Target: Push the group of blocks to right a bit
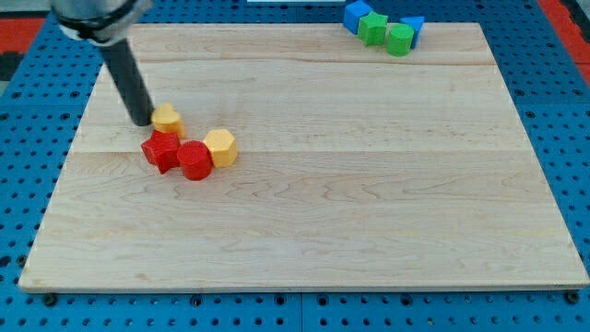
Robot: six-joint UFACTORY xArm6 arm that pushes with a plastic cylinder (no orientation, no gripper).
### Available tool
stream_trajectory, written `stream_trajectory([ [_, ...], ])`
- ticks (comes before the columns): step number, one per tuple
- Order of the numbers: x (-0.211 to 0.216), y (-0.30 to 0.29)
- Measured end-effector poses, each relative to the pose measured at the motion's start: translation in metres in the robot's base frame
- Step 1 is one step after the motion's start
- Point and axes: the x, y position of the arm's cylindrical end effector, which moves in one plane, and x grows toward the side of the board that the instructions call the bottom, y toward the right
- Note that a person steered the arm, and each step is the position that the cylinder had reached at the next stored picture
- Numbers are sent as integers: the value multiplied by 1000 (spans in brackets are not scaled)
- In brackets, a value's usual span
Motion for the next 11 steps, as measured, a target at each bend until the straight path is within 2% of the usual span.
stream_trajectory([
  [2, -19, 25],
  [3, -5, 33],
  [4, -16, 34],
  [5, -15, -12],
  [6, 31, -31],
  [8, 47, -25],
  [10, 51, 33],
  [11, 36, 15],
])
